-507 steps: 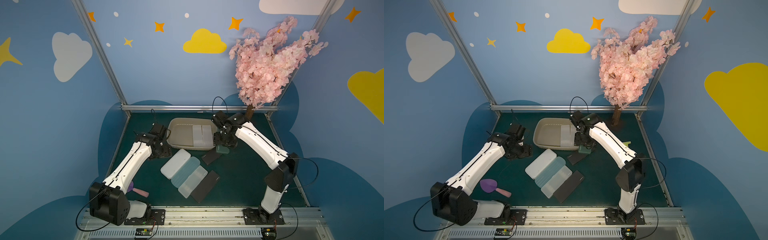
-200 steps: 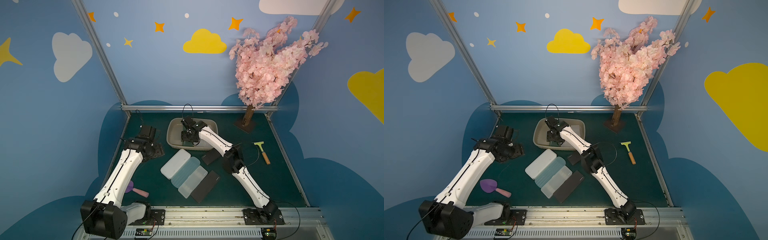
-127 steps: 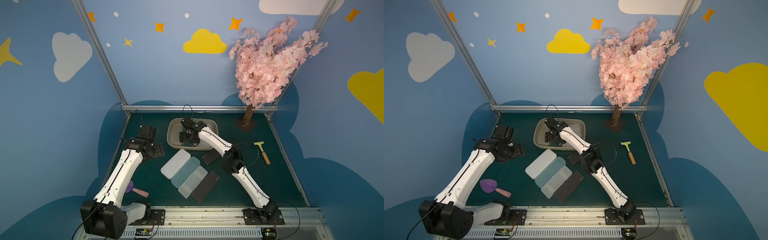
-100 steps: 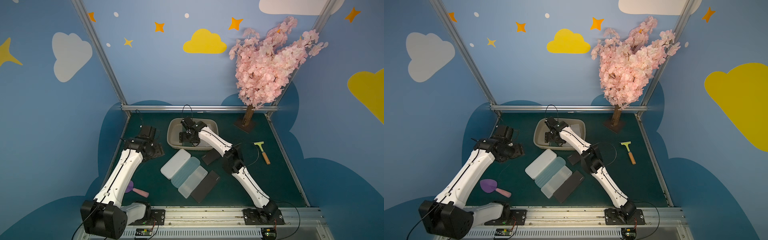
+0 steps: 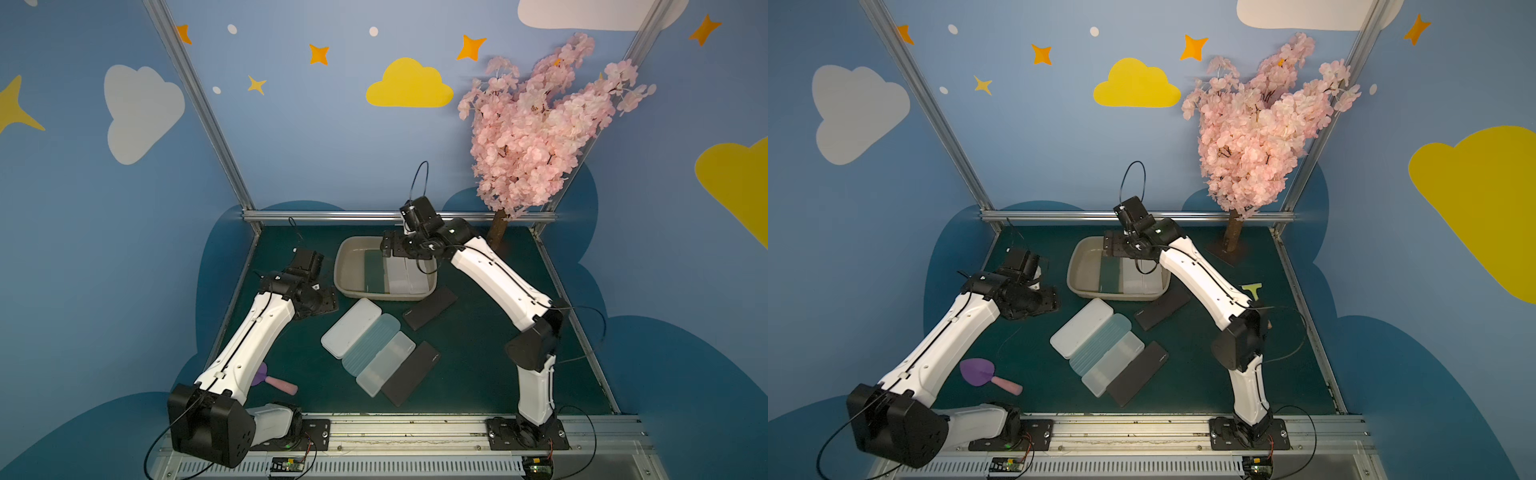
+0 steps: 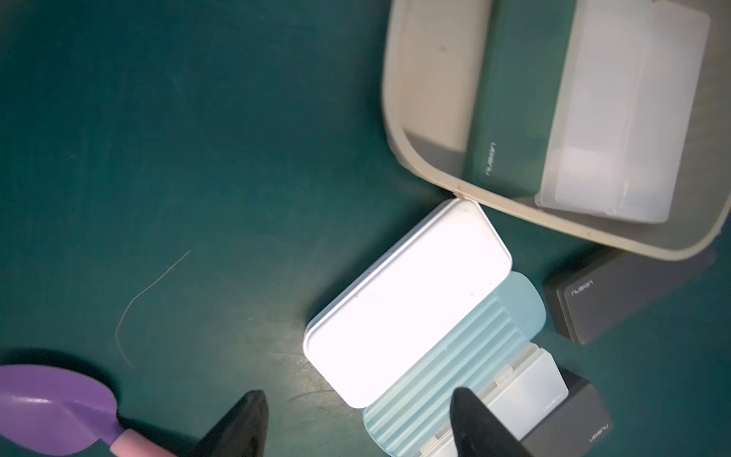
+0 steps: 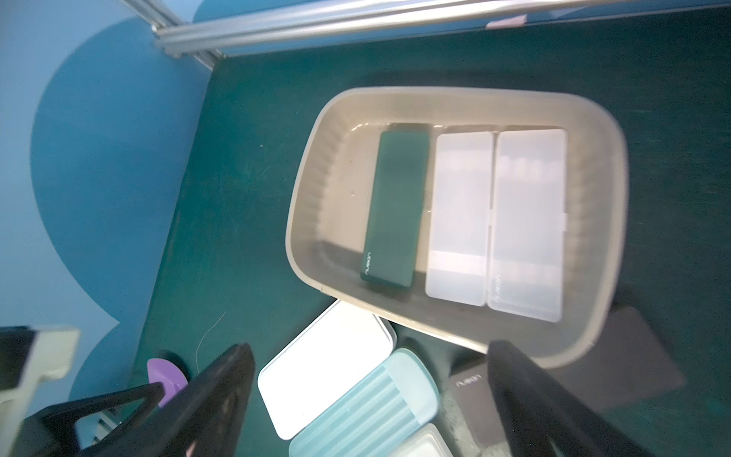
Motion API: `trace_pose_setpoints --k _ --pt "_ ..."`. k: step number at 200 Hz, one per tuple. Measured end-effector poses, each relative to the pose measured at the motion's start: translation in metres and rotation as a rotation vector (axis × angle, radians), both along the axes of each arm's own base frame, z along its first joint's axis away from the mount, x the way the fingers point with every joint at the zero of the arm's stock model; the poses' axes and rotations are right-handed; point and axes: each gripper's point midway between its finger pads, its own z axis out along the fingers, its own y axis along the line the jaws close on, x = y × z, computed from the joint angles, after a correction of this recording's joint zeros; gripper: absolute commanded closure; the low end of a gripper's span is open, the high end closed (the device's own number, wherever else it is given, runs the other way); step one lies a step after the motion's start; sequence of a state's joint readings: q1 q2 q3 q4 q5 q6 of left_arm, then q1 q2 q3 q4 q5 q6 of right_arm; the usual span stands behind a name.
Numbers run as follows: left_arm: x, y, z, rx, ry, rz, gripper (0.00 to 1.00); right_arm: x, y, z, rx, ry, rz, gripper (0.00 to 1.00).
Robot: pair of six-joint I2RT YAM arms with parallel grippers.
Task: Put the pencil case into the storage box
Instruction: Place the pencil case at the storage box.
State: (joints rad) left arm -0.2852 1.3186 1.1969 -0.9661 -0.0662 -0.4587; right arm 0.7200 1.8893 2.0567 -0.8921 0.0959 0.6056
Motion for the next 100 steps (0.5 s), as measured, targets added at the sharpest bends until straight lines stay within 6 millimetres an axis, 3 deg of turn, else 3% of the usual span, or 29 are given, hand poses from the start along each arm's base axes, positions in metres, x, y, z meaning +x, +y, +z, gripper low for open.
trace_pose_setpoints --k 21,54,75,100 --pt "0.0 -0.04 -0.003 0.003 0.012 -0.139 0.25 -0.003 -0.063 -0.017 -0.048 0.036 -0.114 0.04" --pt "-0.017 -0.1 -0.019 0.03 0.062 -0.34 0.33 -0.024 -0.15 -0.084 -0.166 0.19 -0.27 0.04" --pt "-0.035 -0.131 -0.034 0.048 0.113 -0.434 0.48 -0.046 -0.183 -0.103 -0.192 0.248 -0.319 0.04" --pt "-0.054 -0.166 -0.049 0.057 0.167 -0.514 0.45 -0.064 -0.209 -0.094 -0.168 0.243 -0.364 0.03"
